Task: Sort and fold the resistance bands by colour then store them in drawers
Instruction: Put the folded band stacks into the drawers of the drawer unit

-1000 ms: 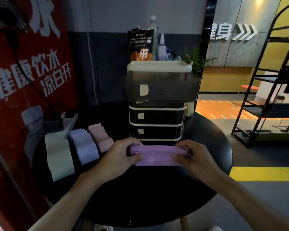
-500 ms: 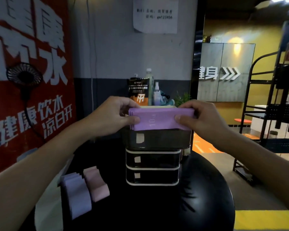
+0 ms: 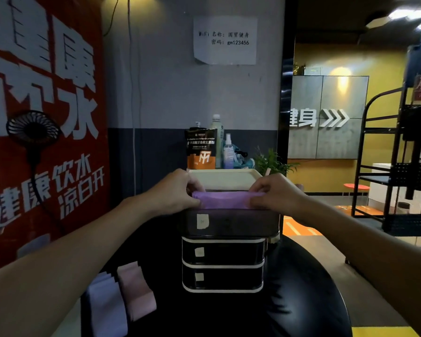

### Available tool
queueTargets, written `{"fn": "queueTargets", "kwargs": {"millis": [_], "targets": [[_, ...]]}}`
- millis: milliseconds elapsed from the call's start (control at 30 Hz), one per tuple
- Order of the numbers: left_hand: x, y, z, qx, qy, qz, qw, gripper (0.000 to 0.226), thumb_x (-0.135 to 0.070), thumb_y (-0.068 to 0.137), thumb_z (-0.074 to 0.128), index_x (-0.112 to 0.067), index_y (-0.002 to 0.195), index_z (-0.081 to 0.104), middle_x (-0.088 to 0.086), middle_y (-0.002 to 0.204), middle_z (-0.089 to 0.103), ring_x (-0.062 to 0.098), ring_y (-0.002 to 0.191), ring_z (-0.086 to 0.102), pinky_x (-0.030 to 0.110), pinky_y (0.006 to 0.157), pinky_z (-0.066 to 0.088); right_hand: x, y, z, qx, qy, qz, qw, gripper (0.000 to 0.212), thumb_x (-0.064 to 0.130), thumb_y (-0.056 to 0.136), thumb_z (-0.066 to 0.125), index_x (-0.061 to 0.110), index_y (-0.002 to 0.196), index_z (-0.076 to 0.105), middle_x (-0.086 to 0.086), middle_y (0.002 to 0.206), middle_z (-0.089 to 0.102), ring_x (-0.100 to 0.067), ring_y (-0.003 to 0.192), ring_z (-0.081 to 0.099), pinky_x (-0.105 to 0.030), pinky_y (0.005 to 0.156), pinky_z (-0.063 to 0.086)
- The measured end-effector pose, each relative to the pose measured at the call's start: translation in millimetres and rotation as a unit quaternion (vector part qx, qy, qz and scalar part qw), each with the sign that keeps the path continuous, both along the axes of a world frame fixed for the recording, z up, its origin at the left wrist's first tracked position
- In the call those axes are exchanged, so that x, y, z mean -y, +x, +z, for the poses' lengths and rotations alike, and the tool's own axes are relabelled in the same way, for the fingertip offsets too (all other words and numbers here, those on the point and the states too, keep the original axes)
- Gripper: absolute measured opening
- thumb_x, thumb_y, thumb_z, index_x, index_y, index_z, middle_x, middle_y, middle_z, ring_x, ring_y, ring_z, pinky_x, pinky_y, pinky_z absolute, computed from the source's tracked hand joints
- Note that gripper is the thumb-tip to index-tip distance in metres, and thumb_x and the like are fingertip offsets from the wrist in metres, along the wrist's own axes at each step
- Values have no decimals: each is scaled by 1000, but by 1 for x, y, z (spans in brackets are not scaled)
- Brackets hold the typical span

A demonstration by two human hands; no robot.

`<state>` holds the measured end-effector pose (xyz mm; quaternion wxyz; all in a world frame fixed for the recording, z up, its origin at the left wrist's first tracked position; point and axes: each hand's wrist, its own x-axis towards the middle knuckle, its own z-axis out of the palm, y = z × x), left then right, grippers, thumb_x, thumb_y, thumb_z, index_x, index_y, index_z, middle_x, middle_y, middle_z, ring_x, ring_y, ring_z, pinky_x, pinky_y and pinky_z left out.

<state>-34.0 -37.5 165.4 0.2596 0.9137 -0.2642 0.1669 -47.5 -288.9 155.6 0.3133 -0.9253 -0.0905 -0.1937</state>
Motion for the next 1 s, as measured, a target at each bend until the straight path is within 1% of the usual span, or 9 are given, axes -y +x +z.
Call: {"fn": "queueTargets", "kwargs": {"millis": [167,233,300,467,600,700,767,933,1000], "targets": [[1,11,-1,-45,43,12,998,13,-18,82,77,-25,93,76,-8,98,71,9,93,64,36,90,56,2,11,-3,-35,-9,-3,999,12,38,76,78,38,67,70,8,100,66,-23,120,48,-40,91,28],[1,13,0,-48,58,12,997,12,-20,84,76,-26,94,75,-7,98,70,10,92,64,36,89,56,4,14,-3,-40,-12,12,999,10,44,66,78,49,70,71,11,100,67,-25,120,51,-53,100,36],[0,13,1,-46,62,4,997,14,-22,84,76,-23,99,75,-6,100,69,9,93,64,35,90,56,6,11,-2,-41,-1,32,999,27,56,49,72,51,76,71,15,96,65,-24,116,53,-57,102,38],[-5,7,0,-27,16,-24,999,29,-37,82,79,-25,108,71,-12,111,60,7,105,58,23,89,49,15,8,-4,-31,49,78,995,27,29,75,82,30,98,68,4,115,57,-20,112,54,-42,96,51],[-8,5,-2,-30,11,-20,999,49,-53,82,72,-34,125,60,-12,132,41,8,124,40,23,96,38,18,5,-6,-36,30,78,996,45,34,75,83,33,114,59,5,134,34,-16,127,37,-36,104,43],[-9,2,-2,-82,16,-21,996,73,-70,72,70,-38,135,50,-14,136,40,6,124,41,16,86,37,18,4,-7,-50,41,89,994,55,35,76,82,30,124,55,8,140,29,-13,127,33,-27,95,40],[-10,1,-1,-105,31,-31,994,89,-77,62,68,-39,139,45,-14,139,38,6,126,41,19,92,39,18,4,-8,-64,51,96,992,58,37,76,81,31,126,54,9,144,30,-12,125,34,-25,90,42],[-12,2,-2,-107,55,-35,992,90,-54,75,78,-34,150,33,-14,151,29,6,135,32,21,101,30,22,2,-8,-87,100,136,982,66,44,74,79,34,133,50,7,139,35,-11,117,42,-18,79,45],[-13,3,-5,-90,47,-30,994,87,-54,76,77,-35,149,34,-15,151,30,4,135,32,21,101,30,26,2,-9,-112,94,159,976,86,53,62,80,39,139,43,9,145,30,-15,126,41,-28,95,47]]}}
